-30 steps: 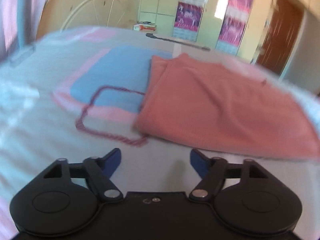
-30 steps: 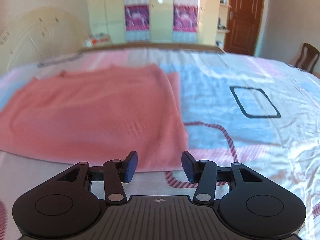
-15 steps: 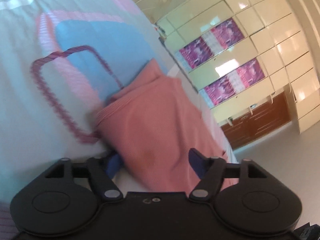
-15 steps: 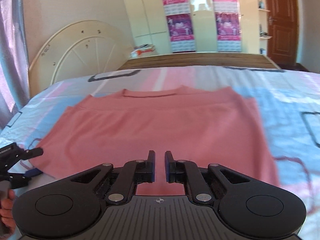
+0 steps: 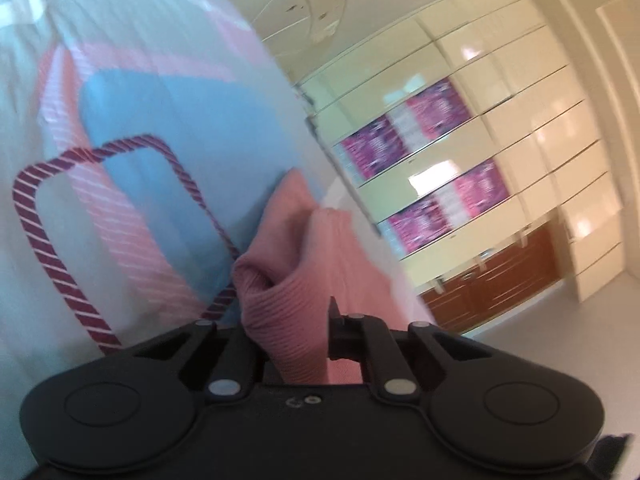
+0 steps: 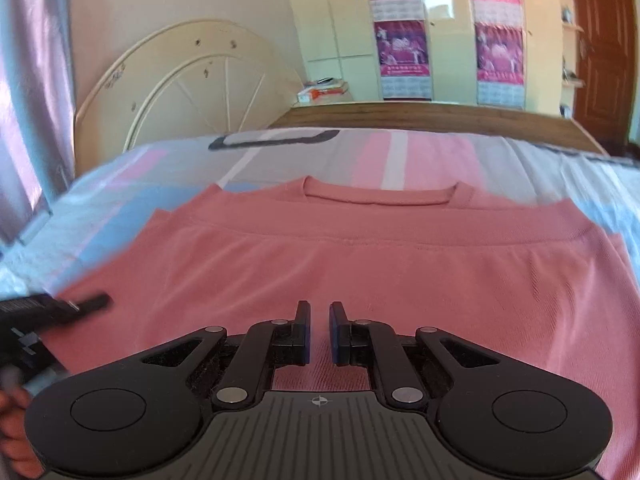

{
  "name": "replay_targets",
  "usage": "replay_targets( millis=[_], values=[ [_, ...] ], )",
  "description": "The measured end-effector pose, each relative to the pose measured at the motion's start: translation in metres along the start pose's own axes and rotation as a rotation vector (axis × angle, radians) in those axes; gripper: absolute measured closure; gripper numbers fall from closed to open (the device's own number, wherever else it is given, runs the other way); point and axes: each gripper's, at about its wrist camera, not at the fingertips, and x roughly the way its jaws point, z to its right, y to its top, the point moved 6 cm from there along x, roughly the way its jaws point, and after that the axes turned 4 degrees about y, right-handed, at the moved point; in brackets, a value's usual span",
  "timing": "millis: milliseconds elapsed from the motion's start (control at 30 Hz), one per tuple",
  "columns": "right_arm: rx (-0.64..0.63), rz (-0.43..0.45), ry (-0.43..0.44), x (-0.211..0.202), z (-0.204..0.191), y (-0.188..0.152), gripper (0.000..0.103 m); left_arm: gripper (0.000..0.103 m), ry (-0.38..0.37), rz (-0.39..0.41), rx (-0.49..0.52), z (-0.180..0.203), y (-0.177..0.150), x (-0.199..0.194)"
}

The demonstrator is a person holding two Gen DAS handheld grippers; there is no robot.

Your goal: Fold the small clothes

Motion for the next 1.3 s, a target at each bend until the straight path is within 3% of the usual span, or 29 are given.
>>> replay_targets(
  millis=[67,233,300,333,400,533,667,833,867,900,933,967,1000,1033,1100,1200,1300],
  values=[
    [-0.020,-0.081,-0.038,0.022,0.006,-0.014,0.097,0.090,0.033,-0.025,0.008,-0.006,-0.004,0.005],
    [0.021,-0.059,-0.009,0.025,0.013,-0.014,0.097,0.086,0.106,-0.036,-0.035,-0.009,0.000,0.014],
    [0.011,-0.056,-0.006,0.026,0.013,-0.014,0.097,0.093,0.144,-0.042,-0.021,-0.003,0.002,0.017],
    [0.010,-0.055,-0.003,0.025,0.015,-0.014,0.097,0.094,0.143,-0.034,-0.004,0.005,0.003,0.015],
    [0.013,-0.053,0.007,0.023,0.018,-0.016,0.099,0.094,0.062,-0.010,0.043,0.036,0.006,0.005],
    [0.040,-0.056,0.054,0.013,0.023,-0.013,0.100,0.094,-0.021,-0.041,0.240,0.116,-0.012,0.004],
    [0.274,0.093,0.091,-0.046,0.079,-0.001,0.100,0.094,-0.105,-0.100,0.387,0.197,-0.060,0.017],
    [0.452,0.220,0.012,-0.135,0.182,-0.005,0.100,0.094,-0.193,-0.243,0.497,0.268,-0.162,0.044],
    [0.479,0.226,-0.001,-0.148,0.200,-0.008,0.100,0.092,-0.191,-0.301,0.516,0.277,-0.192,0.056],
    [0.505,0.226,-0.007,-0.159,0.216,-0.012,0.100,0.081,-0.184,-0.362,0.545,0.282,-0.219,0.070],
    [0.531,0.224,-0.004,-0.168,0.231,-0.016,0.097,0.076,-0.152,-0.438,0.586,0.284,-0.249,0.083],
    [0.551,0.216,0.011,-0.174,0.242,-0.020,0.081,0.074,-0.110,-0.517,0.620,0.284,-0.274,0.092],
    [0.569,0.208,0.017,-0.178,0.251,-0.023,0.066,0.074,-0.102,-0.544,0.641,0.285,-0.286,0.091],
    [0.577,0.212,0.023,-0.184,0.259,-0.026,0.044,0.072,-0.129,-0.523,0.658,0.288,-0.288,0.079],
    [0.561,0.217,0.056,-0.193,0.265,-0.028,0.043,0.059,-0.132,-0.449,0.699,0.288,-0.271,0.058],
    [0.550,0.194,0.131,-0.188,0.259,-0.029,0.044,0.053,-0.042,-0.294,0.734,0.276,-0.215,0.045],
    [0.523,0.140,0.182,-0.169,0.244,-0.027,0.053,0.054,0.115,-0.236,0.767,0.243,-0.169,0.055]
  ],
)
